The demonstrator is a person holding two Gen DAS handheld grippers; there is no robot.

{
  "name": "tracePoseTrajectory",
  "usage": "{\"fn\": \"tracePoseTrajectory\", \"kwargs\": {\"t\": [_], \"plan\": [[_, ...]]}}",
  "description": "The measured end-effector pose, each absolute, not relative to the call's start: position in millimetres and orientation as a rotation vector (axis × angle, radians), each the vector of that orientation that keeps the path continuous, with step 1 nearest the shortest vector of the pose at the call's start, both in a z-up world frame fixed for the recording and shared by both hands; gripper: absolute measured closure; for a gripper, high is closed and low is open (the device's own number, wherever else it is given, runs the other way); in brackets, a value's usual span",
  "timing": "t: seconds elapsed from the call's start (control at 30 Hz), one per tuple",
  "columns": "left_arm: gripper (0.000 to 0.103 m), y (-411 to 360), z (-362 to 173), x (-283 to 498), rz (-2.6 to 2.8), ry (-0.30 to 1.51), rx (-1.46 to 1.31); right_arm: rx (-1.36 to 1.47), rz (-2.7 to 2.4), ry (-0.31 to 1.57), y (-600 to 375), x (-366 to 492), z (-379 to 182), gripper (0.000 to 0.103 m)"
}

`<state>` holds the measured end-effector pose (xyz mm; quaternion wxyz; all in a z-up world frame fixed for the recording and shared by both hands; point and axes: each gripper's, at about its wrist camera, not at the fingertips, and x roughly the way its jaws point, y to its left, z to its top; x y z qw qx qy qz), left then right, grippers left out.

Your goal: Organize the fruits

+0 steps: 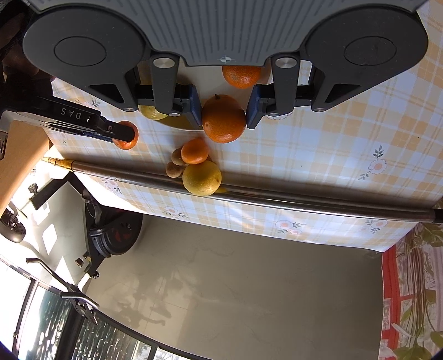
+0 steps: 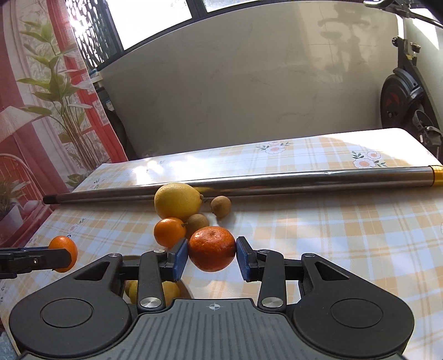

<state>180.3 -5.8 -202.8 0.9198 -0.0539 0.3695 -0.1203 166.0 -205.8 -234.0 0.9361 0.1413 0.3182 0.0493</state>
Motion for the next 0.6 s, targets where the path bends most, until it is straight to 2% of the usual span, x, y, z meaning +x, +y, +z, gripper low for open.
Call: {"fn": "tracePoseTrajectory", "kwargs": {"t": [0.6], "plan": [[0.066,0,-195,175,-0.24,0.744,-0.083,0.215,0.165,0.686,-179,113,-225,0.068]]}}
